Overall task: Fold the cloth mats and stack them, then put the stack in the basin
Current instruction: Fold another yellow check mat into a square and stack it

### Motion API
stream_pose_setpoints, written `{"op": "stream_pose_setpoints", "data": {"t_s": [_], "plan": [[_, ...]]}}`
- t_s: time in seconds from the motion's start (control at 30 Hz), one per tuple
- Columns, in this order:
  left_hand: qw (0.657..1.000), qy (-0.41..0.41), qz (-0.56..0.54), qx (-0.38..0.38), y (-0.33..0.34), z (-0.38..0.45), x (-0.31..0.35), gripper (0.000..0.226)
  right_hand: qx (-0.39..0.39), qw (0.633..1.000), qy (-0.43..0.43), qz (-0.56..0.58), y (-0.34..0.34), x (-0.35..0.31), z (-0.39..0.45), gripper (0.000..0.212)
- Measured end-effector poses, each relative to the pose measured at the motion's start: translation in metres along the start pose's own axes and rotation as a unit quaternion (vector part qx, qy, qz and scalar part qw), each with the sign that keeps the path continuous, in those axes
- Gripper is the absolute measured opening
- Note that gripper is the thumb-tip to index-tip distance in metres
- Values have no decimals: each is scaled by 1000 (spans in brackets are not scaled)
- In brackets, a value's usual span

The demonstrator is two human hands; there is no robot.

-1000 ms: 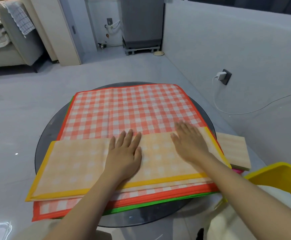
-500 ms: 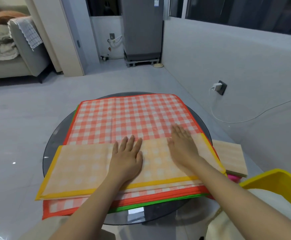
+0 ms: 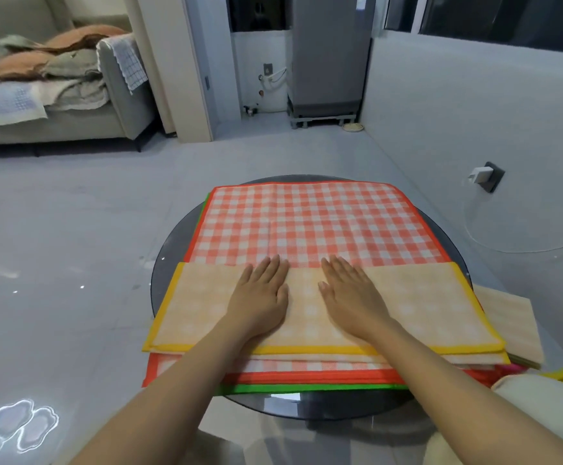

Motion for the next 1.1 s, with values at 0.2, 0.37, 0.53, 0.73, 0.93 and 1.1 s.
{"op": "stream_pose_setpoints", "data": {"t_s": [0.2,0.37,0.53,0.73,0.93,1.1], "plan": [[996,-79,31,-2,-12,-24,-76,55,0,1000,0,-4,4,3,0,57],[991,-120,60,0,-14,-32,-94,58,-2,1000,1,-1,1,1,-1,56],[976,-212,19,54,-22,-32,-92,61,3,1000,7,-1,-1,-5,-2,54],[947,-287,-1,146,-48,-35,-105,52,15,993,-83,82,-7,-49,-12,49],[874,-320,-236,278,-60,-45,-105,39,13,993,-85,77,4,-65,-16,58],[818,-337,-363,291,-68,-44,-111,41,13,992,-102,75,5,-64,-17,71]]}}
Point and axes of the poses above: each hand's wrist, its own z-axis towards the middle knuckle, its own y-axis out of the palm, x = y × z, the point moved 2 cm from there along z, towards the middle knuckle, and after that the axes turned 12 degrees about x, right-handed, at the moved point
